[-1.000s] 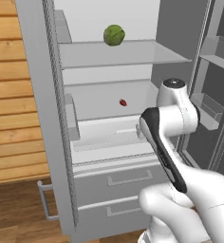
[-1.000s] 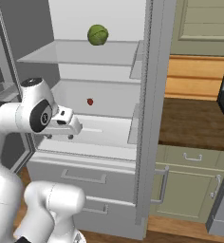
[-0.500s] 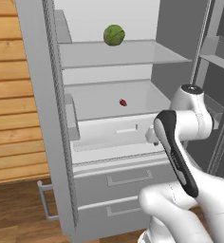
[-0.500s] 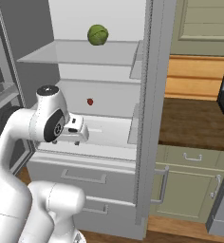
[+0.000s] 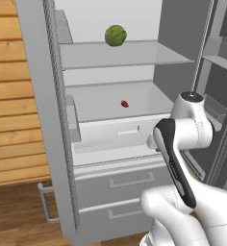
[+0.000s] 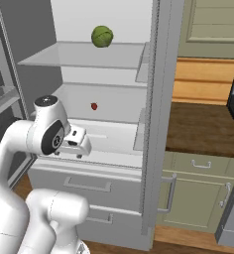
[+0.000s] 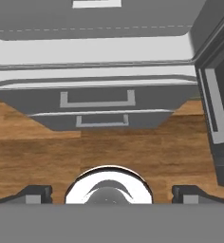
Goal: Take the strawberry from the fridge and place it on top of the pancake, located on the dining counter.
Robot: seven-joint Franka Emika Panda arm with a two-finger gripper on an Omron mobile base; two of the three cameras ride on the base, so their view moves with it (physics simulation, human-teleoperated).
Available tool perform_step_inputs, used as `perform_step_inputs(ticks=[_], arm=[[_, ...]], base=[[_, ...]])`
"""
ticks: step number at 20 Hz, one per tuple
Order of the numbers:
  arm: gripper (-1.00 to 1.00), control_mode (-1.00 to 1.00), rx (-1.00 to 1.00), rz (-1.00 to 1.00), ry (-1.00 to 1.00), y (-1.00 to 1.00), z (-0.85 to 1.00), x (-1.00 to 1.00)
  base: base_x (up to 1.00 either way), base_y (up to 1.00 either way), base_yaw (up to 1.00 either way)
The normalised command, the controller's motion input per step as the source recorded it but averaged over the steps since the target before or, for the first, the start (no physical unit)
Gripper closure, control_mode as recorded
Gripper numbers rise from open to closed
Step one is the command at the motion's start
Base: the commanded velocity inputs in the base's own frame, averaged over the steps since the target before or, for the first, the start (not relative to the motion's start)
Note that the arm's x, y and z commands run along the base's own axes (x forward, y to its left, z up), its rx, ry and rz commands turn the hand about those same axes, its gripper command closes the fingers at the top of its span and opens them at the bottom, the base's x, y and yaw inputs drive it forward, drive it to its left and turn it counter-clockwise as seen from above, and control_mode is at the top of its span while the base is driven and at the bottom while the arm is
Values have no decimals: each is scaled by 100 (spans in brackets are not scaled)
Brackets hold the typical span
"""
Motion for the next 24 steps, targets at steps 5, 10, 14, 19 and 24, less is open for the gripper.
perform_step_inputs(ticks=[5, 10, 14, 19, 24], arm=[[-100, -100, 0, 0, 0, 0, -28, -9], [-100, -100, 0, 0, 0, 0, -26, -1], [-100, -100, 0, 0, 0, 0, -2, 0], [-100, -100, 0, 0, 0, 0, 0, 0], [-100, -100, 0, 0, 0, 0, 0, 0]], base=[[0, 0, 0], [0, 0, 0], [0, 0, 0], [0, 0, 0], [0, 0, 0]])
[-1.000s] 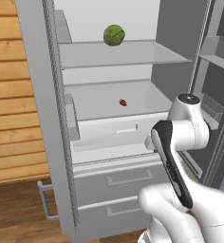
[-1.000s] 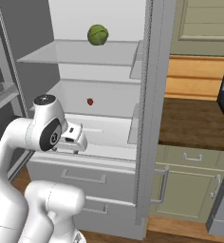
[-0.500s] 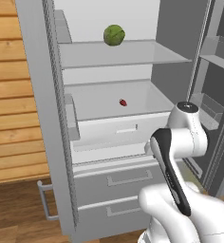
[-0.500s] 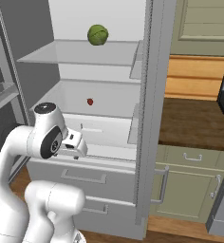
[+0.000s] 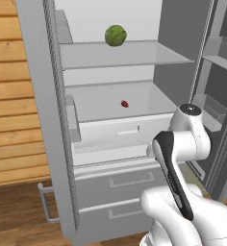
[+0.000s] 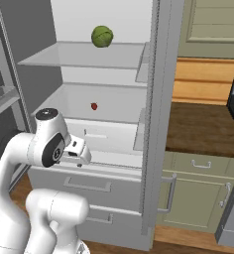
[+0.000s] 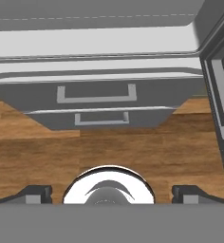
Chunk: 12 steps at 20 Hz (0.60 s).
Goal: Take the strawberry from the fridge and place it on top of the pancake, located on the dining counter.
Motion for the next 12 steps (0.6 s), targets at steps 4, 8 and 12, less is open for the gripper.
perform_step_inputs(ticks=[4, 8, 12], arm=[[-100, 100, 0, 0, 0, 0, 0, 0], [-100, 100, 0, 0, 0, 0, 0, 0], [-100, 100, 0, 0, 0, 0, 0, 0]], base=[[10, 9, 0], [51, 17, 0], [48, 20, 0]])
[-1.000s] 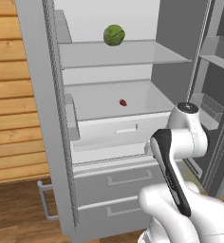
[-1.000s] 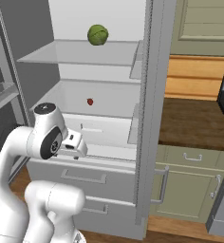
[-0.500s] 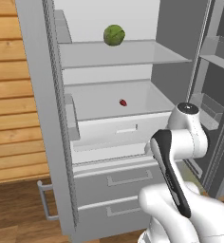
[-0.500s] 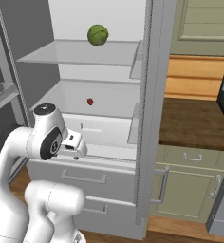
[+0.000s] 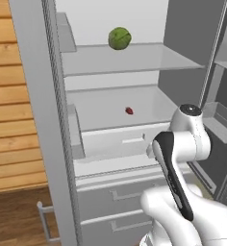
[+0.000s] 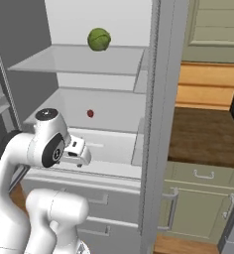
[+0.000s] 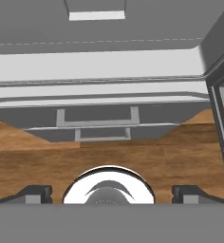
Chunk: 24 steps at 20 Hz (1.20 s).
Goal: Take the strawberry from the fridge and place it on top of the pancake, located on the dining counter.
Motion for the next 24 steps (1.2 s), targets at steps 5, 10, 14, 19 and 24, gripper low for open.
perform_step_inputs(ticks=[5, 10, 14, 19, 24], arm=[[-100, 100, 0, 0, 0, 0, 0, 0], [-100, 100, 0, 0, 0, 0, 0, 0], [-100, 100, 0, 0, 0, 0, 0, 0], [-100, 100, 0, 0, 0, 0, 0, 0], [-100, 100, 0, 0, 0, 0, 0, 0]], base=[[38, 22, 0], [41, 28, 0], [45, 26, 0], [52, 24, 0], [57, 24, 0]])
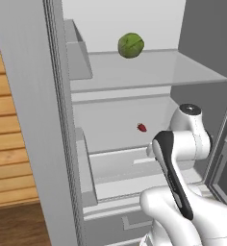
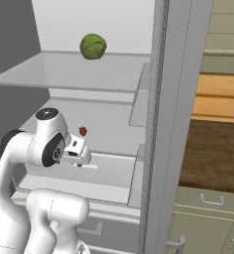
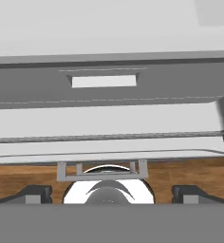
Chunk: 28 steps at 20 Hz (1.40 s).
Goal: Take the strawberry from the fridge and place it on top of the pancake, located on the dining counter.
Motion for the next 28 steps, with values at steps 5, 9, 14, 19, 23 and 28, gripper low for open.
perform_step_inputs(ticks=[5, 9, 14, 19, 23, 28], arm=[[-100, 100, 0, 0, 0, 0, 0, 0], [-100, 100, 0, 0, 0, 0, 0, 0], [-100, -100, 0, 2, -20, 1, 0, 28], [-100, -100, 0, 2, -5, 6, 13, 58], [-100, -100, 0, 1, 0, 1, 6, 81], [-100, -100, 0, 2, 0, 1, 0, 84]], base=[[46, 14, 0], [16, 1, 0], [0, 0, 0], [0, 0, 0], [0, 0, 0], [0, 0, 0]])
